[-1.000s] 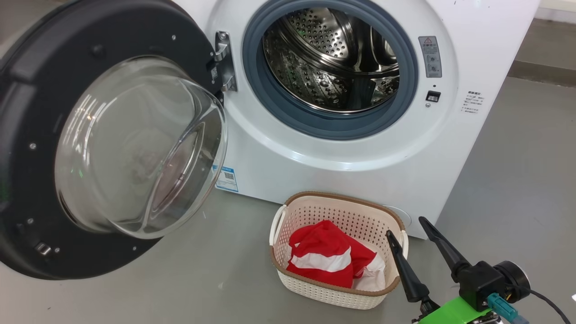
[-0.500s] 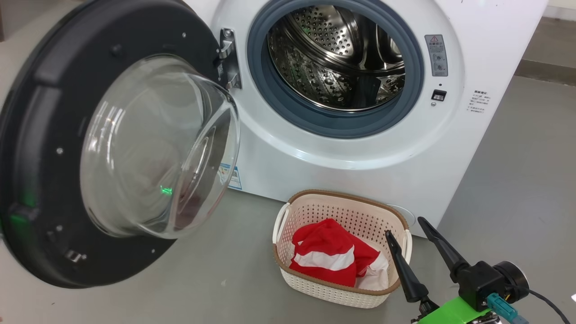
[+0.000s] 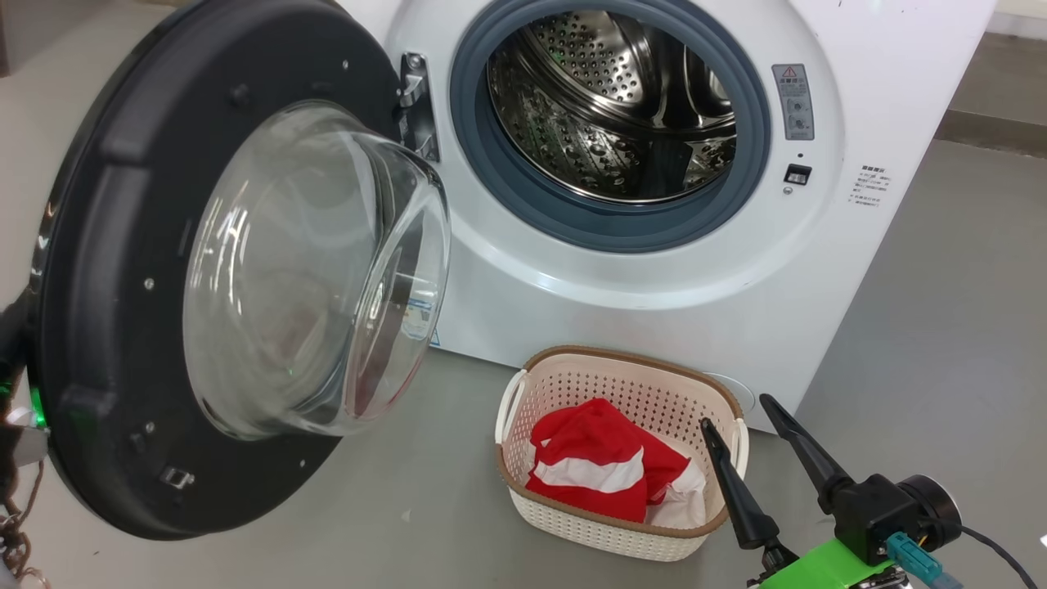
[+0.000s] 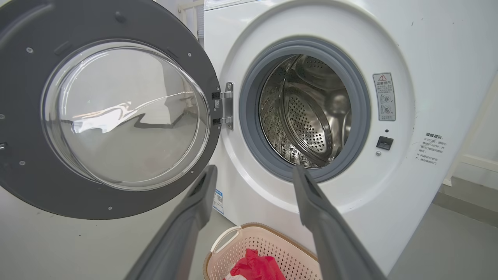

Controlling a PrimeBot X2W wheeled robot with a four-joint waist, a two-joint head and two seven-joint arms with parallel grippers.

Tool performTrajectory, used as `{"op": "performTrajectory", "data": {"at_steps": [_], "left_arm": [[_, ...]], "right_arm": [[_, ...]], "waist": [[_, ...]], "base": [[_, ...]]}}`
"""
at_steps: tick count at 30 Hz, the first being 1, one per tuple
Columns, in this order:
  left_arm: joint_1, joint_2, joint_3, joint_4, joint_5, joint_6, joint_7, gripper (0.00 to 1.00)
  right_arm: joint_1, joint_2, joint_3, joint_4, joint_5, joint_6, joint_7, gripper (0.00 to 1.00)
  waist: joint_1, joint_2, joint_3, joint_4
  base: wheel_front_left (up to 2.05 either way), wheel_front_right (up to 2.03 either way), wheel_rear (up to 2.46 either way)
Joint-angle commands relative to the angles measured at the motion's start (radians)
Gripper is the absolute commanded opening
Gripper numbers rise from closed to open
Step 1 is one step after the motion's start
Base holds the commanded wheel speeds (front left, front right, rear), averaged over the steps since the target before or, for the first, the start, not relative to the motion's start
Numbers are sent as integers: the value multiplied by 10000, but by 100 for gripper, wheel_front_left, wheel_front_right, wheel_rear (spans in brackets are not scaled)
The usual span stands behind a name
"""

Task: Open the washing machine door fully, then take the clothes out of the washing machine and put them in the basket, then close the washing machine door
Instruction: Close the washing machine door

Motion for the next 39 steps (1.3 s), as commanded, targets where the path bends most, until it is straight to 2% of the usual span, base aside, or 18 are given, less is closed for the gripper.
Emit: {"op": "performTrajectory", "data": {"at_steps": [1,7,25,39], "left_arm": [[138,122,113,-521,-132,80,245,0],[533,-183,133,-1284,-305,306,574,0],[1979,-1398,73,-4449,-1055,1615,1653,0],[2924,-1687,-994,-6225,-2076,2478,1808,0]], "right_arm": [[-182,-23,186,-279,313,48,-65,100],[-190,-23,150,-289,379,48,-65,100],[-183,-22,-47,-215,525,48,-65,100],[-244,-22,-114,-113,712,48,-65,100]], "waist": [[0,-1,6,-29],[0,-1,2,-135],[0,-1,77,-580],[0,-1,224,-803]], "base": [[0,0,0],[0,0,0],[0,0,0],[0,0,0]]}}
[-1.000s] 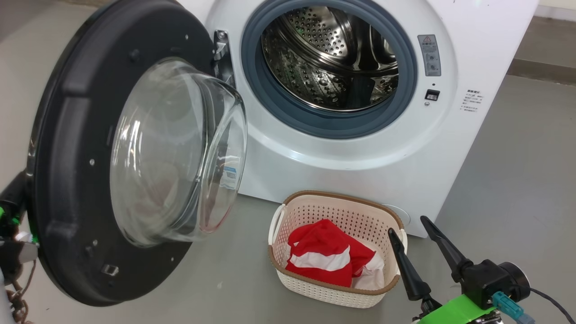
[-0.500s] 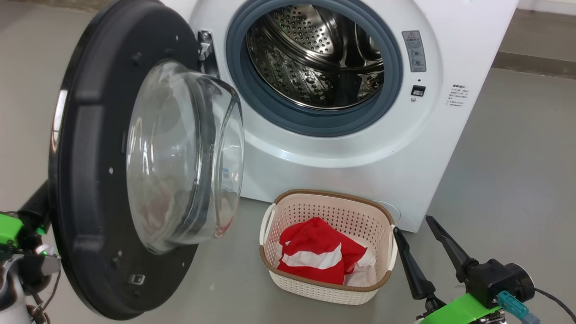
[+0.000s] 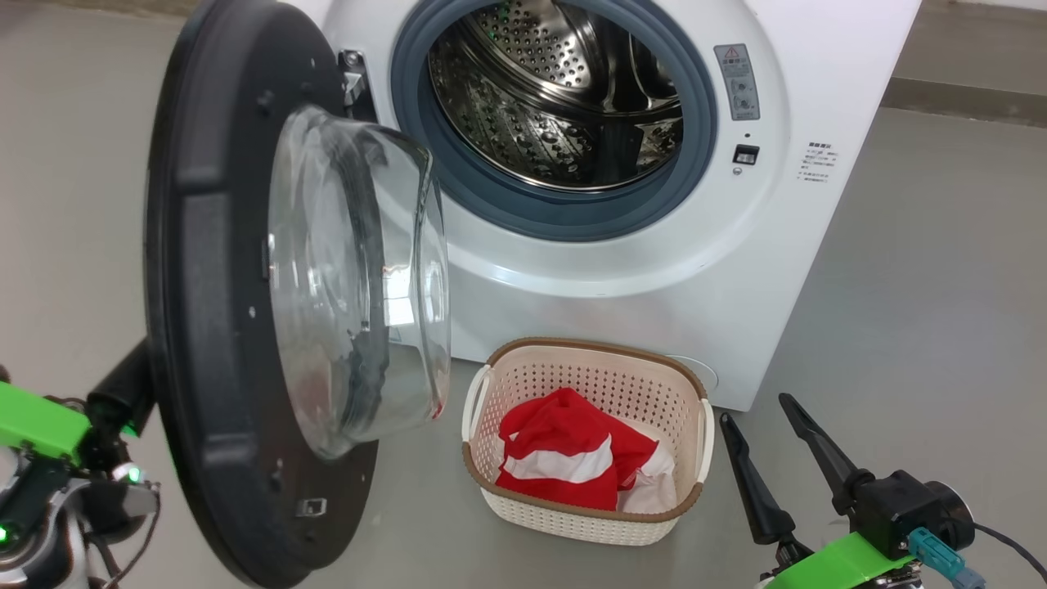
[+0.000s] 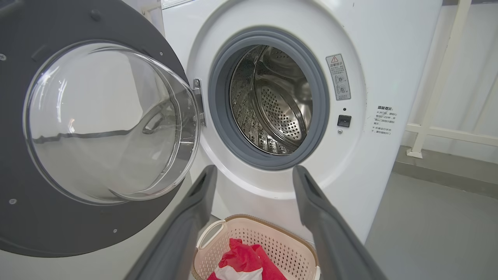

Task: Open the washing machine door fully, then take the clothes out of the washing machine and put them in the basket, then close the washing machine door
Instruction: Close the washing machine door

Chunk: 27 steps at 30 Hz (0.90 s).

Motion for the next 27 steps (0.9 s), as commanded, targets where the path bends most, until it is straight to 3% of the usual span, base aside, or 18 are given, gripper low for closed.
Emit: {"op": "performTrajectory", "data": {"at_steps": [1,17,27], "left_arm": [[34,162,-64,-418,-257,77,61,0],[718,157,-1666,-1141,-1462,567,-825,0],[902,157,-2534,-1388,-1983,559,-1356,0]], "right_arm": [[-279,-34,201,-177,190,48,-65,100],[-251,-34,215,-53,360,48,-65,100],[-271,-34,208,-29,378,48,-65,100]], "waist": [[0,0,13,-43],[0,0,-61,-485],[0,0,-62,-948]], "base": [[0,0,0],[0,0,0],[0,0,0]]}}
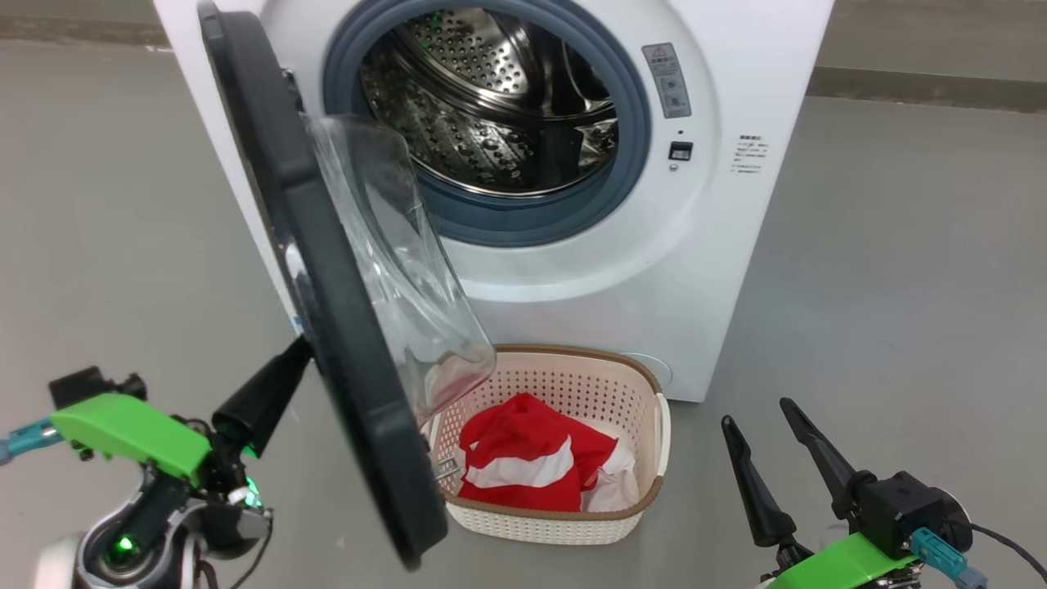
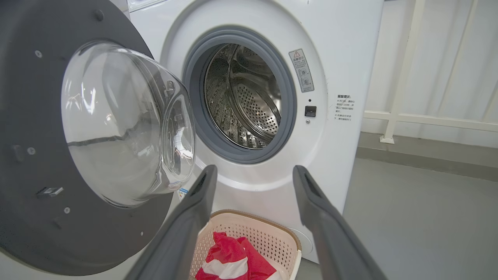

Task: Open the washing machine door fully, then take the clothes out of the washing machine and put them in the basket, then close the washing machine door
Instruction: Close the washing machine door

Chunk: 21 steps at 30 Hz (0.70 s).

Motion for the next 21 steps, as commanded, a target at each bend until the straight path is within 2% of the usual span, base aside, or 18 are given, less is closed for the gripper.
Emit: {"op": "performTrajectory", "data": {"at_steps": [1,12,21], "left_arm": [[-139,132,20,-380,-177,-64,-5,0],[-354,132,-661,-227,-671,-247,-667,0],[-867,132,-1177,343,-1378,-786,-1383,0]], "right_arm": [[-284,-34,234,-229,26,48,-65,100],[-339,-33,274,-205,80,48,-65,100],[-443,-33,243,-210,52,48,-65,100]], "waist": [[0,-1,28,-144],[0,-1,205,-676],[0,-1,499,-1206]], "base": [[0,0,0],[0,0,0],[0,0,0]]}}
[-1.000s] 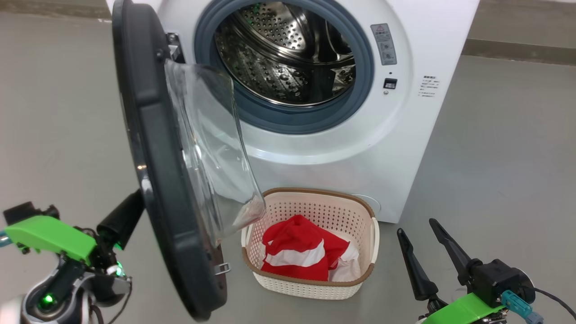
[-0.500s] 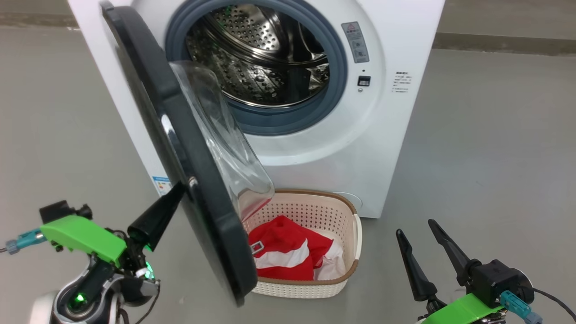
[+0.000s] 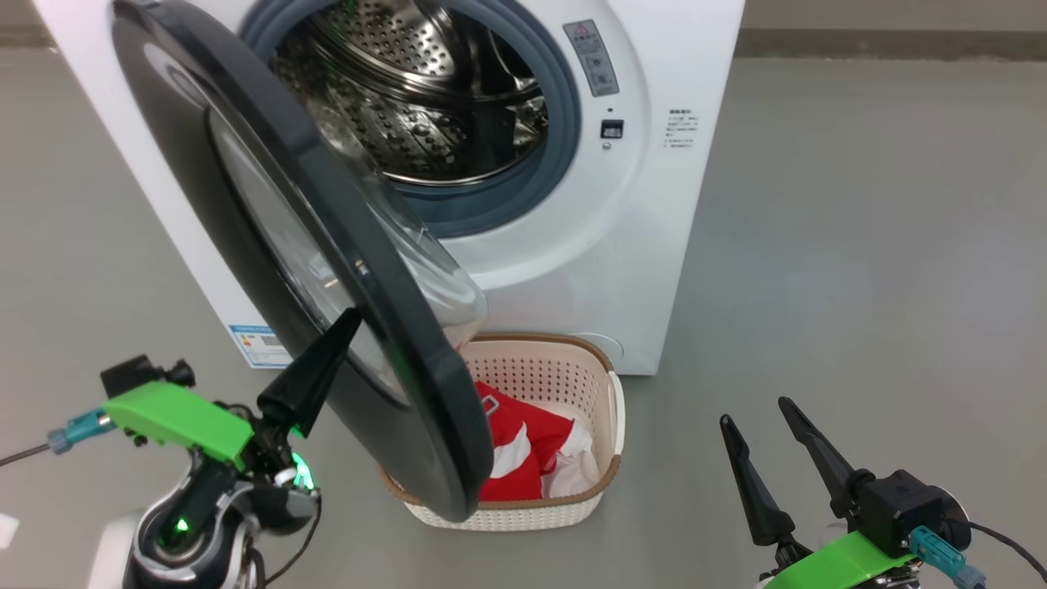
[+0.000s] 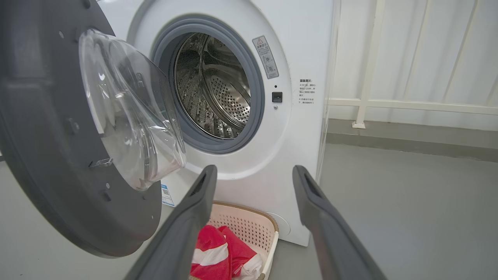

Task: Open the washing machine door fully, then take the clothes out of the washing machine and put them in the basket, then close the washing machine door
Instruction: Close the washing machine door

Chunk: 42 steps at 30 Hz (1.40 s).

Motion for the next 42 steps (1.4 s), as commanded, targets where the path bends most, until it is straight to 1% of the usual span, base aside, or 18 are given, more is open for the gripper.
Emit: {"op": "performTrajectory", "data": {"at_steps": [1,12,22,27,42], "left_arm": [[-622,118,85,-157,-116,-217,-119,0],[-1549,118,-313,449,-400,-668,-926,0],[-2524,118,-438,818,-842,-1069,-1370,0],[-3047,118,-510,1072,-866,-1141,-1530,0],[-4674,118,-872,2003,-764,-1540,-2047,0]], "right_arm": [[-424,-33,197,-257,37,48,-65,100],[-740,-33,179,-317,81,48,-65,100],[-1149,-33,126,-388,80,48,-65,100],[-1279,-33,103,-432,76,48,-65,100],[-1719,-33,233,-477,54,48,-65,100]], "waist": [[0,0,191,-191],[0,0,760,-681],[0,0,1438,-1100],[0,0,1715,-1235],[0,0,2465,-1599]], "base": [[0,0,0],[0,0,0],[0,0,0],[0,0,0],[0,0,0]]}}
